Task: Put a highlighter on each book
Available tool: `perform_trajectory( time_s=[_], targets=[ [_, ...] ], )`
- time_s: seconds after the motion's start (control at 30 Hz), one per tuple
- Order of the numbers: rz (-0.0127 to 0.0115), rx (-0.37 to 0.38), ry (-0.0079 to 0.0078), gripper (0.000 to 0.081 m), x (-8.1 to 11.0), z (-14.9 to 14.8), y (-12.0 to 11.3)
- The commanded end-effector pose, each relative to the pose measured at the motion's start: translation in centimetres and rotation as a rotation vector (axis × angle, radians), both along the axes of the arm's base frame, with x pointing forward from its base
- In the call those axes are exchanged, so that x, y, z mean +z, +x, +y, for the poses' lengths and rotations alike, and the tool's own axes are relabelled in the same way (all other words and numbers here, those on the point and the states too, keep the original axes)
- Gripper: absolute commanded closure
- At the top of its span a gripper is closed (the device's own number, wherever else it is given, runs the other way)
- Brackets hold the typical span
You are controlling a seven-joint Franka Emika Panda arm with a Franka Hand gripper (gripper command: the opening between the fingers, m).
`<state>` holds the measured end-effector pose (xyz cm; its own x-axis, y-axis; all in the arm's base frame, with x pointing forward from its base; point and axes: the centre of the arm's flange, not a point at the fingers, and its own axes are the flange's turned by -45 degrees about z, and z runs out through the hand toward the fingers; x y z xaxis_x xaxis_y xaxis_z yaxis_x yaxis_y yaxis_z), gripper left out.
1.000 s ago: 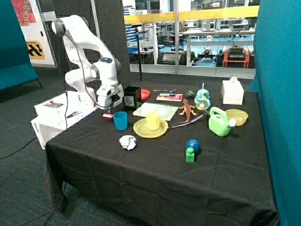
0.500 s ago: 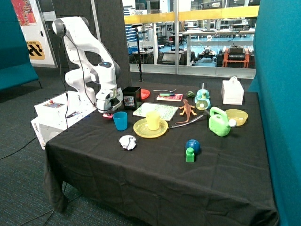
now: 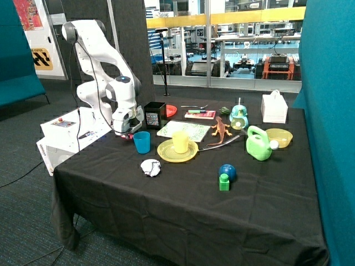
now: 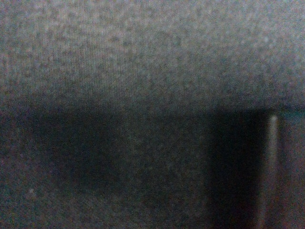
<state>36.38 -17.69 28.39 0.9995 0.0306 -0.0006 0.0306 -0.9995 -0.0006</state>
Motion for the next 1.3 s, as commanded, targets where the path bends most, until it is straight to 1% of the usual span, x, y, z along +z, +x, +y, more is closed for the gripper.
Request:
perform_trajectory(
  time_s=[0.0,0.33,0.67,0.8,0.83,1.03,1.27],
  targets=[
    [-0.0006,0.012,-0.0006,0.0287,-0.94,0.34,-0.44],
    [-0.0006,0.024,-0.0006,0.0305,-1.31,0.61,0.36],
    [-0.0006,0.027,-0.0006,0.033,-1.86,0.74,-0.02],
    [-0.0006,0.027,-0.0006,0.0363,-1.89,0.82,-0.12],
    [-0.0006,0.027,-0.0006,0.0377,-1.89,0.82,-0.14],
    [-0.0006,0.03,-0.0006,0.0528,-1.89,0.81,-0.11],
    [-0.0006,0.032,-0.0006,0.0633,-1.89,0.9,0.2]
  ],
)
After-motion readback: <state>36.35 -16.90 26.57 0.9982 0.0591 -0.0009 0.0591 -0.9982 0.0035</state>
